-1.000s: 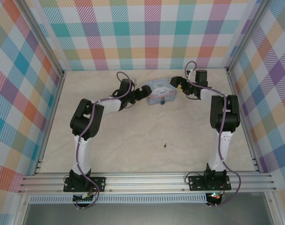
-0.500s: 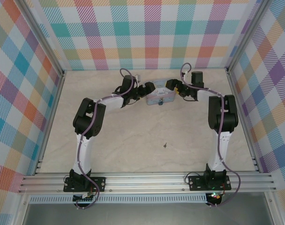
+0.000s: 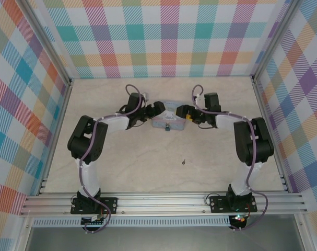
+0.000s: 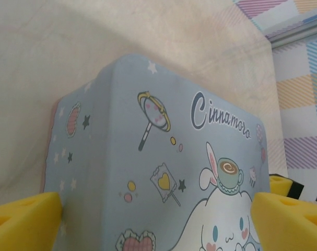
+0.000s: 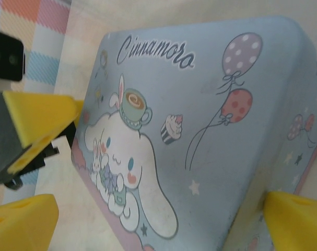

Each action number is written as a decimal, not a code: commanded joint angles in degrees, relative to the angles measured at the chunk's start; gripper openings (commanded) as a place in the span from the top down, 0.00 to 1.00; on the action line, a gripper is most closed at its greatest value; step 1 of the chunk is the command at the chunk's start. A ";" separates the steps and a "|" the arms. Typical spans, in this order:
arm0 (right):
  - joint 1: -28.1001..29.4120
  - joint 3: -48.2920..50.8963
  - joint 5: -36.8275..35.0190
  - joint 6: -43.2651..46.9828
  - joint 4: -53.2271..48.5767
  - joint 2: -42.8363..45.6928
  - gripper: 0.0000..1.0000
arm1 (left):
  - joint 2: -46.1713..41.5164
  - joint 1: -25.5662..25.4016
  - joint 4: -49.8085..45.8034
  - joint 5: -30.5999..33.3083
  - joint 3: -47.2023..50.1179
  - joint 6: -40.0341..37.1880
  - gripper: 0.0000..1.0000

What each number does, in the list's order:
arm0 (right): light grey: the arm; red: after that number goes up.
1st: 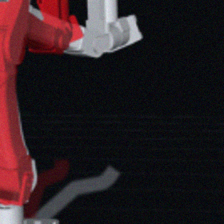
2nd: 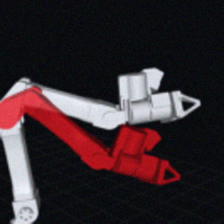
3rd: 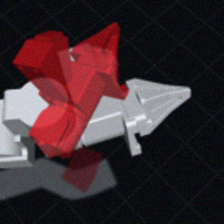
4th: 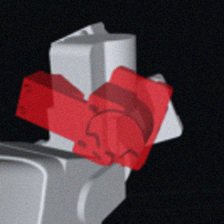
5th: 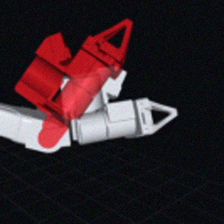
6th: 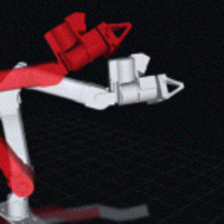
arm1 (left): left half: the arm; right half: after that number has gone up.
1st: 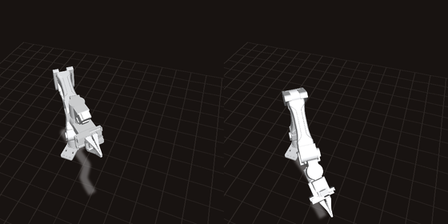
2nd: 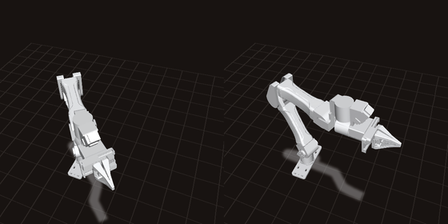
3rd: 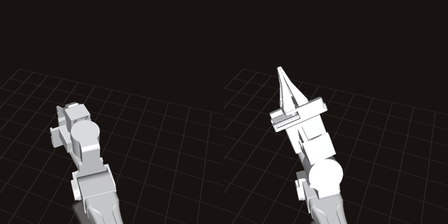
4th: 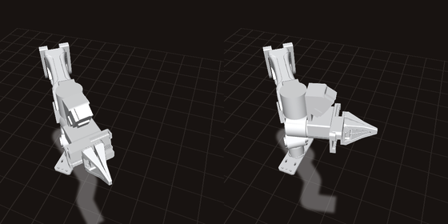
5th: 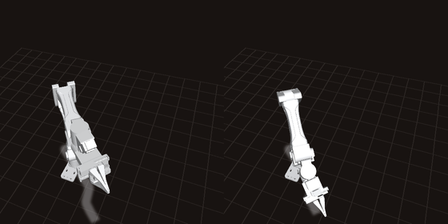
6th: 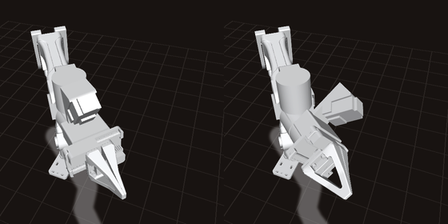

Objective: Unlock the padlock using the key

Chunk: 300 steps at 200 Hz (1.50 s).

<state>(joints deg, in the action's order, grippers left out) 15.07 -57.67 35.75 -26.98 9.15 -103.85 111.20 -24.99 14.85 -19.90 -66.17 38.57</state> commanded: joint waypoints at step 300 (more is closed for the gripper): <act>26.77 8.41 -34.85 -11.95 -45.25 16.94 0.49 | -40.83 0.59 -8.63 20.37 27.18 -11.50 0.00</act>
<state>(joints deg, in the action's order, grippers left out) 40.95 -47.20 4.03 -37.50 -33.78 -85.14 71.92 -25.34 4.67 0.12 -40.38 28.42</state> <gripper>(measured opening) 0.516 0.999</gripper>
